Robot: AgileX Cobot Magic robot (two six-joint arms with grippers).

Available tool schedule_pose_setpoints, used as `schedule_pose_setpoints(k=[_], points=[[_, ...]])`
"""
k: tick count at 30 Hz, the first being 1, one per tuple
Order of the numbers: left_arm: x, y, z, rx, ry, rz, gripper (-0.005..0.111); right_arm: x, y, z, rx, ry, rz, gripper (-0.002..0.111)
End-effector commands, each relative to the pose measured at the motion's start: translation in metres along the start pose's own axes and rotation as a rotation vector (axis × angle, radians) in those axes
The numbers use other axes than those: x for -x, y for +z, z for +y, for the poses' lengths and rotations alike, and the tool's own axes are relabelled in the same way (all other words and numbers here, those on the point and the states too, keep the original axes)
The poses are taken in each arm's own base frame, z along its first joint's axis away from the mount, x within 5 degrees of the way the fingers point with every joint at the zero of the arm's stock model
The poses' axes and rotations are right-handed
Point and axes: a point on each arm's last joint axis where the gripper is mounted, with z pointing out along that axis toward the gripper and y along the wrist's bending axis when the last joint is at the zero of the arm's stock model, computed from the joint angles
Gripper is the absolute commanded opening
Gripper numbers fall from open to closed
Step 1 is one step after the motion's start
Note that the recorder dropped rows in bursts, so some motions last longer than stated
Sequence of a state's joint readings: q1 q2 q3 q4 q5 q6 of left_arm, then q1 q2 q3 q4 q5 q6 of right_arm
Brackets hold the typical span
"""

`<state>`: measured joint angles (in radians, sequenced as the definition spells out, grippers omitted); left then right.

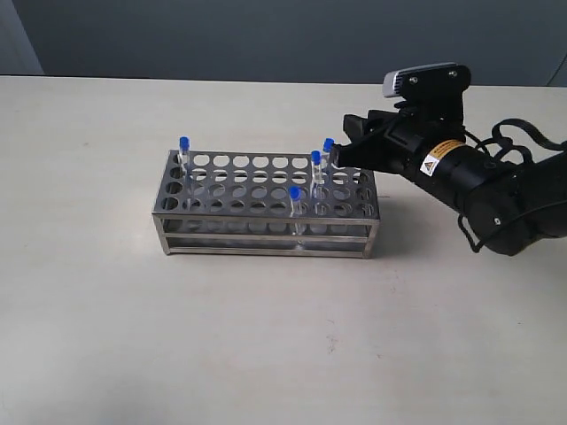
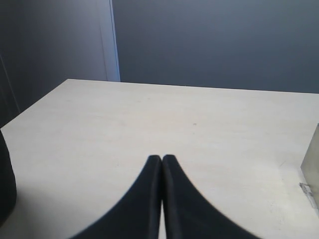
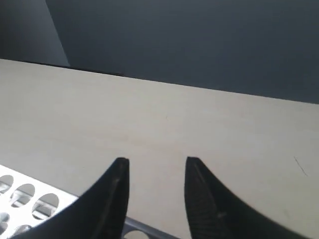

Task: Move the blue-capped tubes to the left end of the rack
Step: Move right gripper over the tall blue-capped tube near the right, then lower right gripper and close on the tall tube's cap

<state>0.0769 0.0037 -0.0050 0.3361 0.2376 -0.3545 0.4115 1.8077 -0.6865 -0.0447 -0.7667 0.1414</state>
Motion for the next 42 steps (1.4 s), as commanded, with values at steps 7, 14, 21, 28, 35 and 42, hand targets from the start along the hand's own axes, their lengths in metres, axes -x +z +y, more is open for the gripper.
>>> schedule_pose_setpoints(k=[7,14,21,28,35,42], points=[[-0.001,0.000,0.000,-0.009,-0.004,0.002,0.000,0.003,-0.001,0.004,0.049,-0.049,-0.042,0.037],[-0.001,0.000,0.000,-0.009,-0.004,0.002,0.000,0.001,0.001,0.010,0.115,-0.066,-0.036,0.037],[-0.001,0.000,0.000,-0.009,-0.004,0.002,0.000,0.003,0.020,0.010,0.122,-0.058,-0.035,0.060],[-0.001,0.000,0.000,-0.009,-0.004,0.002,0.000,-0.004,0.031,0.008,0.115,-0.057,-0.003,0.059],[-0.001,0.000,0.000,-0.009,-0.004,0.002,0.000,-0.018,0.035,0.007,0.111,-0.043,0.053,0.059],[-0.001,0.000,0.000,-0.009,-0.004,0.002,0.000,-0.031,0.039,0.005,0.106,-0.037,0.093,0.041]])
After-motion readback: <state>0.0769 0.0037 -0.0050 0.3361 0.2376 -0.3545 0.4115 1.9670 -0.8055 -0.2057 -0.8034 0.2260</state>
